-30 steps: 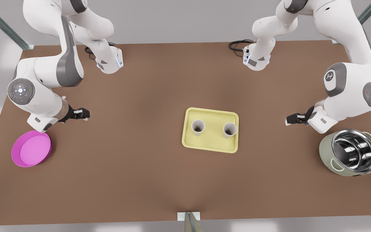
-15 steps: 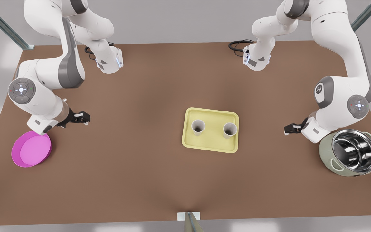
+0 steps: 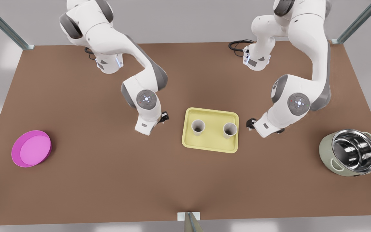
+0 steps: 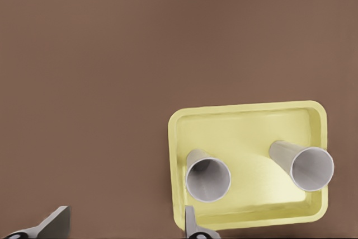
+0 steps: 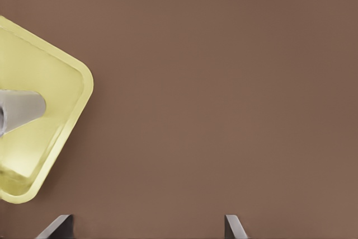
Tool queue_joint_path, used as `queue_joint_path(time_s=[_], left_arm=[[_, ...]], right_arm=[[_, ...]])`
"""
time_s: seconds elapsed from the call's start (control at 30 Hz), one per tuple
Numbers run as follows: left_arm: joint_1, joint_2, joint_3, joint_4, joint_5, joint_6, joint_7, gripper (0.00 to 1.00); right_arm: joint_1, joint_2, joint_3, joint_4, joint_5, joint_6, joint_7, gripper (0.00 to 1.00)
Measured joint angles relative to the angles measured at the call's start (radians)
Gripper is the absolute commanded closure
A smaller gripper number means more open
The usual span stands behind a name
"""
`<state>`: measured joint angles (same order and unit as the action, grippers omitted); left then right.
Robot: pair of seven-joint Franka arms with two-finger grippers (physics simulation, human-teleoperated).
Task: Use the left arm to pick up the white IKEA cup from the tray and place it on the middle-left position; use the right arm to pick up the white IKEA cup from the tray and place it on the middle-right position
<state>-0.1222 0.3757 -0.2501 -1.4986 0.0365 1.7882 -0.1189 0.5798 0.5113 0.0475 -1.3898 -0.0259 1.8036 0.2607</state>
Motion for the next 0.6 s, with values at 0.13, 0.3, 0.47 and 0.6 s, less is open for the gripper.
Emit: queue_joint_path(time_s=[0.13,0.3,0.47,0.6], left_arm=[[-0.096,0.094,0.003,-0.051,0.019,0.098,-0.089,0.00],[-0.036,0.035,0.010,-0.198,0.035,0.198,-0.167,0.00],[-0.041,-0.017,0.007,-0.410,0.036,0.348,-0.219,0.00],[-0.043,0.018,0.008,-0.423,0.035,0.433,-0.252,0.00]], right_arm=[[0.085,0.112,-0.003,0.112,0.036,0.065,0.116,0.00],[0.145,0.240,-0.002,0.221,0.067,0.159,0.261,0.00],[0.186,0.308,0.019,0.252,0.075,0.236,0.387,0.00],[0.193,0.357,0.016,0.251,0.074,0.292,0.467,0.00]])
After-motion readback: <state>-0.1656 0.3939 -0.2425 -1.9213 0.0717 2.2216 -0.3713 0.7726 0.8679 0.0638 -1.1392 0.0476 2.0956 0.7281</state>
